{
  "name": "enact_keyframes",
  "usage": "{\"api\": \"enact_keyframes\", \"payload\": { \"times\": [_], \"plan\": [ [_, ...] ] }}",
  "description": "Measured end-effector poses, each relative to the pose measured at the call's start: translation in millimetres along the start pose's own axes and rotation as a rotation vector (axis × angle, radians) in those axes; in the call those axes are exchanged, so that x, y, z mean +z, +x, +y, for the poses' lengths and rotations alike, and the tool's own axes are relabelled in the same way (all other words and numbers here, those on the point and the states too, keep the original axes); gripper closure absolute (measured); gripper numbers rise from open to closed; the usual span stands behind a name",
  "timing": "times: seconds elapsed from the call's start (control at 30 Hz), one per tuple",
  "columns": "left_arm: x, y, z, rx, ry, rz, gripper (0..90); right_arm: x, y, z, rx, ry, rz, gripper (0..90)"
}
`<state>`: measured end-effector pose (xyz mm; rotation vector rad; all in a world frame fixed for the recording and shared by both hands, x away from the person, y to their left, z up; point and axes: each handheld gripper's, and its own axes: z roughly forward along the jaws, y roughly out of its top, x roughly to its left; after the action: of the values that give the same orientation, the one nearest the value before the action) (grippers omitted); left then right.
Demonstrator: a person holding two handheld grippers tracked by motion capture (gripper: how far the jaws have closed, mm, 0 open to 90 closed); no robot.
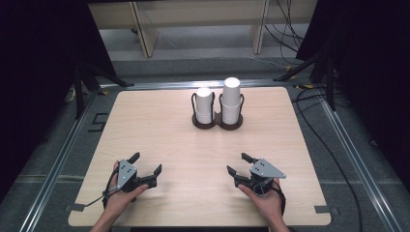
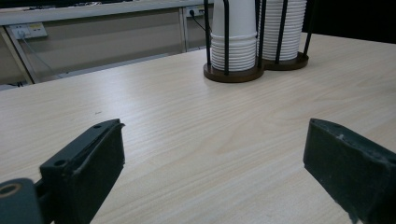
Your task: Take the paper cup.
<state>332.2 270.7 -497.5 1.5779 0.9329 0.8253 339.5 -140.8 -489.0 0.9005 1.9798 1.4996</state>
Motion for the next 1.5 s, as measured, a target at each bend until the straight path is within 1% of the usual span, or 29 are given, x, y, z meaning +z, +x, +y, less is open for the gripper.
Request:
{"api": "enact_keyframes", "payload": {
  "times": [0.07,0.13,0.17,0.3,0.33,0.37,0.4,0.47,0.5,0.53,0.57,0.6,0.63,0.7,0.73,0.77,0.8,0.87,0.93,0.97,1.0,1.07,1.13,1.17,1.27,1.3,1.37,1.47,1.5],
  "plan": [
    [0.3,0.2,-0.1,-0.004,-0.003,0.001,4.9,0.8,0.1,-0.9,-0.006,-0.011,0.004,27.9],
    [1.0,0.2,0.0,-0.006,-0.006,0.000,4.8,-2.0,1.6,-0.2,-0.004,0.023,0.008,27.7],
    [-0.7,0.1,0.9,-0.006,0.020,0.007,4.5,-2.3,1.3,-0.5,0.000,0.022,0.012,28.0],
    [6.3,0.3,1.7,-0.015,-0.008,-0.007,4.0,-4.9,-0.4,2.7,0.005,-0.039,0.004,28.5],
    [5.9,-0.3,3.7,-0.017,0.007,-0.010,4.0,-5.7,-0.3,4.1,0.003,-0.043,-0.016,28.5],
    [9.1,-0.6,4.5,-0.012,-0.023,-0.024,4.0,-6.3,1.4,5.2,0.033,-0.027,-0.015,28.5],
    [9.9,-0.9,6.4,0.001,-0.027,-0.025,4.0,-4.5,-1.2,6.4,-0.005,-0.047,-0.010,28.4],
    [9.8,-1.6,10.9,0.006,-0.022,-0.026,4.1,-2.7,-0.4,9.0,0.022,-0.048,0.004,28.4],
    [10.1,-1.4,13.1,0.012,-0.018,-0.029,4.1,-3.8,-0.6,11.2,0.015,-0.045,-0.022,28.5],
    [11.9,-1.4,14.3,0.018,-0.028,-0.033,4.0,-1.9,-0.8,13.3,0.023,-0.055,0.004,28.5],
    [12.7,-1.7,15.8,0.027,-0.020,-0.034,3.8,-2.2,-2.0,16.5,-0.003,-0.050,-0.019,28.5],
    [14.4,-2.0,16.9,0.035,-0.019,-0.038,3.5,0.0,-0.8,18.7,0.018,-0.052,-0.001,28.6],
    [18.2,-2.7,16.9,0.037,-0.041,-0.046,3.4,0.9,-1.9,21.3,-0.003,-0.068,-0.020,28.6],
    [22.5,-4.2,19.0,0.050,-0.027,-0.049,3.2,3.3,-1.7,26.3,0.017,-0.056,0.005,28.7],
    [23.6,-4.7,19.9,0.053,-0.018,-0.050,3.1,5.0,-3.1,29.1,-0.001,-0.071,-0.001,28.8],
    [27.9,-5.7,20.1,0.051,-0.037,-0.054,3.0,6.2,-3.5,30.4,-0.001,-0.079,-0.006,28.8],
    [30.8,-5.9,21.8,0.061,-0.029,-0.057,3.0,6.9,-4.2,31.9,0.012,-0.064,-0.004,28.8],
    [36.0,-6.8,23.6,0.057,-0.027,-0.051,1.6,10.1,-8.4,34.2,-0.005,-0.069,-0.020,28.8],
    [42.8,-7.2,25.0,0.063,-0.025,-0.048,0.5,14.1,-9.9,36.0,0.026,-0.049,-0.005,28.6],
    [46.0,-7.4,25.6,0.067,-0.022,-0.052,0.3,17.1,-11.6,36.7,0.023,-0.065,-0.002,28.6],
    [50.3,-7.6,25.9,0.069,-0.028,-0.055,0.2,17.8,-12.7,38.7,0.017,-0.043,-0.007,28.6],
    [58.0,-7.9,27.7,0.085,-0.020,-0.059,0.3,23.1,-14.3,41.8,0.012,-0.052,0.009,28.6],
    [64.2,-7.4,29.5,0.092,-0.013,-0.068,0.3,25.7,-14.4,46.2,0.015,-0.035,-0.004,28.6],
    [67.8,-6.9,30.5,0.097,-0.009,-0.070,0.5,28.2,-14.3,47.2,0.020,-0.053,0.003,28.6],
    [79.6,-6.6,34.3,0.104,-0.009,-0.072,0.7,33.0,-15.8,55.4,0.000,-0.047,-0.002,28.6],
    [83.2,-6.6,36.1,0.109,-0.004,-0.073,0.7,35.0,-17.5,57.2,-0.026,-0.067,-0.010,28.7],
    [91.2,-7.4,39.2,0.113,-0.005,-0.064,0.6,38.6,-16.6,62.0,-0.002,-0.058,0.001,28.8],
    [104.3,-8.8,43.5,0.124,0.004,-0.073,0.3,44.7,-19.9,68.8,-0.039,-0.068,-0.018,28.8],
    [107.8,-8.9,44.2,0.127,0.001,-0.076,0.3,47.7,-20.3,71.1,-0.027,-0.072,-0.007,28.8]
  ]
}}
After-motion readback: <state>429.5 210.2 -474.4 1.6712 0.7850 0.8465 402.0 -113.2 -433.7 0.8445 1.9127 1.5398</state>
